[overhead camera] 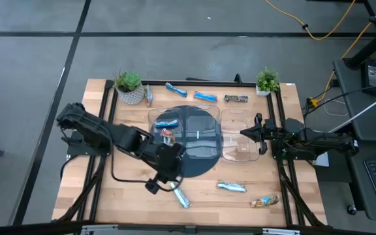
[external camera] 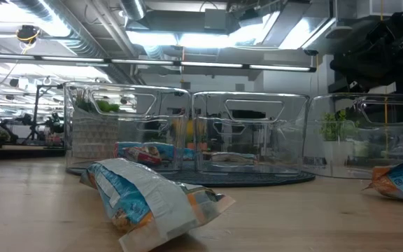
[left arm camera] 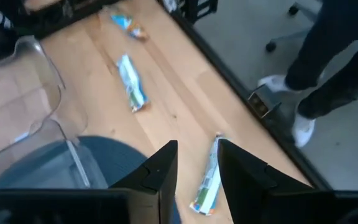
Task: Pick and place Granola Bars by type
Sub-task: Put the yellow granola bar into the center transparent bin
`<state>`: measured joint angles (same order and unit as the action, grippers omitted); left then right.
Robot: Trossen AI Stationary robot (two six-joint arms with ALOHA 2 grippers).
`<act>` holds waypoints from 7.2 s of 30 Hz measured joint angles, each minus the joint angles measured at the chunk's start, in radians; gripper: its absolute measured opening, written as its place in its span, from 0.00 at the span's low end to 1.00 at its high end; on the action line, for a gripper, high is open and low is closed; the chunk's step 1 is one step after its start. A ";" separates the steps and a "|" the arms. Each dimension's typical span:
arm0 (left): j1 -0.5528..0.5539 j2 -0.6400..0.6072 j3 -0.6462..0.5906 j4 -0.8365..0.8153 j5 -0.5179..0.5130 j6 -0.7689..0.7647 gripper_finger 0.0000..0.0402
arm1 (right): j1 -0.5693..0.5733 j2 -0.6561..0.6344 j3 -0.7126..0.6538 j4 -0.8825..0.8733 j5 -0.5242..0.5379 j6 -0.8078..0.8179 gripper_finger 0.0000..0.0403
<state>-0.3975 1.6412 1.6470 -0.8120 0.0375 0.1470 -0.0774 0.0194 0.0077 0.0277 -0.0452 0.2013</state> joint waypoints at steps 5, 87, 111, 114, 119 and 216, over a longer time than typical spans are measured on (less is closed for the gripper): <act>-0.035 0.100 0.000 0.000 -0.084 -0.023 0.33 | 0.000 0.000 0.000 0.000 0.000 0.000 0.02; -0.092 0.534 -0.006 0.031 0.107 -0.416 0.07 | 0.000 0.000 0.000 0.000 0.000 0.000 0.02; -0.089 0.443 0.523 -0.191 -0.179 -0.349 0.02 | 0.000 0.000 0.000 0.000 0.000 0.000 0.02; -0.089 0.377 0.527 -0.184 -0.262 -0.340 0.01 | 0.000 0.000 0.000 0.000 0.000 0.000 0.02; -0.091 0.278 0.528 -0.182 -0.410 -0.334 0.02 | 0.000 0.000 0.000 0.000 0.000 0.000 0.02; 0.552 0.719 0.517 -0.287 0.106 0.257 0.02 | 0.000 0.000 0.000 0.000 0.000 0.000 0.02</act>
<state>0.1548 2.3606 2.1635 -1.0988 0.1434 0.4035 -0.0772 0.0196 0.0078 0.0277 -0.0452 0.2015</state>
